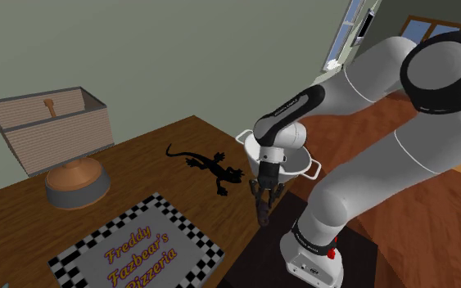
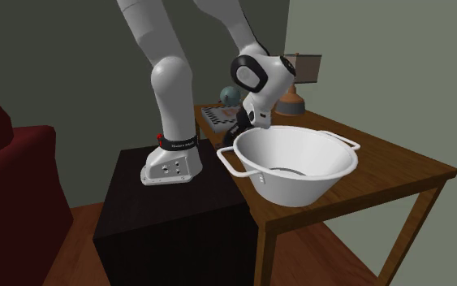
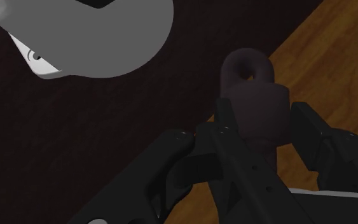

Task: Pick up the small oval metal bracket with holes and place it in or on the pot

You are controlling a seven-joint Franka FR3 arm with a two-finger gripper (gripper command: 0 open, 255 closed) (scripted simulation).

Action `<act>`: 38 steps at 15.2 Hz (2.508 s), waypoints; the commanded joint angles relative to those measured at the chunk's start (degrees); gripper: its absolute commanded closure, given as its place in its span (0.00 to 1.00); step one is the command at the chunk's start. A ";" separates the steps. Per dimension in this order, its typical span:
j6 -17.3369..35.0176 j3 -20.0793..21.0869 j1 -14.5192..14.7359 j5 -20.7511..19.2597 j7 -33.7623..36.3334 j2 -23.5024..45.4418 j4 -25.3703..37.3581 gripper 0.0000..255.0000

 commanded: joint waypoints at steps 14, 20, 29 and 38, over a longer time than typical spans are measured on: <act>-17.41 1.26 -2.49 -3.64 6.30 -14.87 3.45 1.00; -23.65 1.68 -2.87 -3.95 8.14 -18.89 5.94 1.00; -32.15 2.19 -3.03 -3.86 10.57 -23.09 10.60 1.00; -33.64 -2.69 -4.52 -8.36 5.40 -13.47 20.47 1.00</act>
